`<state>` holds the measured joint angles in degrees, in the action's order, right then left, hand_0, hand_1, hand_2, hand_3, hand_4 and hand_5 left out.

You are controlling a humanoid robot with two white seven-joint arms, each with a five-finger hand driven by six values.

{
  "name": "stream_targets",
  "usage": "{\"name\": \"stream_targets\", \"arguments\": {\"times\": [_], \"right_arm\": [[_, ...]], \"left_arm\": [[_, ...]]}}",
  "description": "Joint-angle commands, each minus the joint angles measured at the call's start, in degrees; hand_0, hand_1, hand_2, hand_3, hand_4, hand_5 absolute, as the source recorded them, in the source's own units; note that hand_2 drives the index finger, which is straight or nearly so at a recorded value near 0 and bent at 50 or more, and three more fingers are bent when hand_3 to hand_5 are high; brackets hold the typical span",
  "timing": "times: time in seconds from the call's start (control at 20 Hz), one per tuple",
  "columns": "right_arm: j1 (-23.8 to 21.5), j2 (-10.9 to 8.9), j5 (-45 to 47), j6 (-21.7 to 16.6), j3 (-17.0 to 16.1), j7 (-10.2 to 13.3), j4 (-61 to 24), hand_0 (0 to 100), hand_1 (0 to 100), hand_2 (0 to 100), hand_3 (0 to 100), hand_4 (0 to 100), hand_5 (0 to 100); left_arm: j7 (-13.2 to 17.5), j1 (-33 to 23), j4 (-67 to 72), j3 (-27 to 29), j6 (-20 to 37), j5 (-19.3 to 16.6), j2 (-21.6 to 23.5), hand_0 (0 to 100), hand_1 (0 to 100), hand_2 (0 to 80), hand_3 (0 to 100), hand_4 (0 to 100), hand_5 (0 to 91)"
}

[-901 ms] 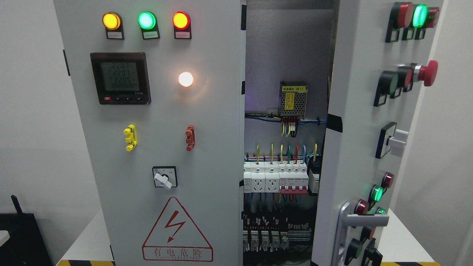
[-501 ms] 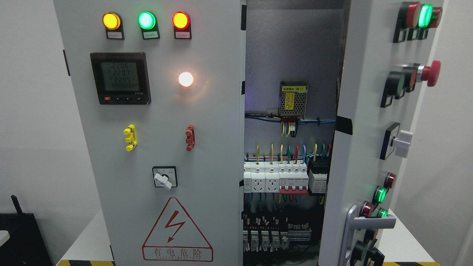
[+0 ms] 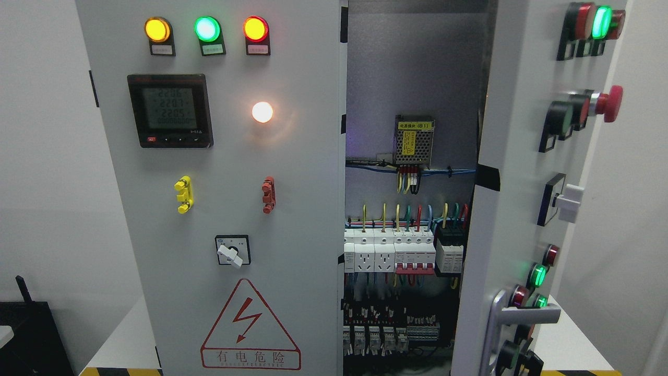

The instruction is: Open door with both hands

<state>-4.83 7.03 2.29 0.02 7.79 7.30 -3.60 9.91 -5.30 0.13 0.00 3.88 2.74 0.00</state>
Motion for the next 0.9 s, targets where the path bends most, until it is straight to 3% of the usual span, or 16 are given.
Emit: {"name": "stream_targets", "arguments": {"times": [0.0,0.1,0.15,0.25,0.35,0.4,0.45,0.65,0.75,0.85], "right_arm": [[0.00,0.00,0.00,0.07,0.03,0.00,0.00,12,39,0,0,0,0],[0.00,0.00,0.00,-0.02,0.03,0.00,0.00,12,39,0,0,0,0],[0.00,0.00,0.00,-0.02,-0.06,0.00,0.00,12,39,0,0,0,0],[0.00,0.00,0.00,-0.02,-0.06,0.00,0.00,12,39,0,0,0,0],[0.00,0.00,0.00,-0.02,0.03,0.00,0.00,12,39,0,0,0,0],[0.00,0.00,0.00,-0.02,0.03,0.00,0.00,12,39,0,0,0,0],[0.00,0.00,0.00,-0.02,-0.06,0.00,0.00,12,39,0,0,0,0],[0.00,0.00,0.00,-0.02,0.03,0.00,0.00,12,39,0,0,0,0],[0.00,0.00,0.00,-0.02,-0.06,0.00,0.00,12,39,0,0,0,0],[0.00,0.00,0.00,-0.02,-0.06,0.00,0.00,12,39,0,0,0,0]], "left_arm": [[0.54,-2.50,-7.98,-1.41,-0.10,0.16,-0.70,12,39,0.0,0,0,0.0],[1.25,-11.27,-25.70,-1.06,-0.54,1.73,0.78,12,39,0.0,0,0,0.0],[1.34,-15.84,-36.67,0.25,-0.45,4.00,3.66,12,39,0.0,0,0,0.0],[1.95,-24.89,-58.03,5.59,-0.10,10.49,6.76,12,39,0.0,0,0,0.0],[2.48,-29.92,-74.05,10.34,0.25,16.73,7.99,12,39,0.0,0,0,0.0],[2.48,-32.21,-80.66,13.68,0.69,20.51,10.78,12,39,0.0,0,0,0.0],[2.48,-34.67,-85.51,16.23,1.48,25.42,14.38,12,39,0.0,0,0,0.0],[3.18,-42.49,-93.64,25.11,10.07,50.98,32.82,12,39,0.0,0,0,0.0],[6.59,-45.14,-93.21,28.64,14.82,62.68,44.33,12,39,0.0,0,0,0.0],[12.90,-46.03,-91.89,31.63,15.28,72.10,52.69,12,39,0.0,0,0,0.0]]}}
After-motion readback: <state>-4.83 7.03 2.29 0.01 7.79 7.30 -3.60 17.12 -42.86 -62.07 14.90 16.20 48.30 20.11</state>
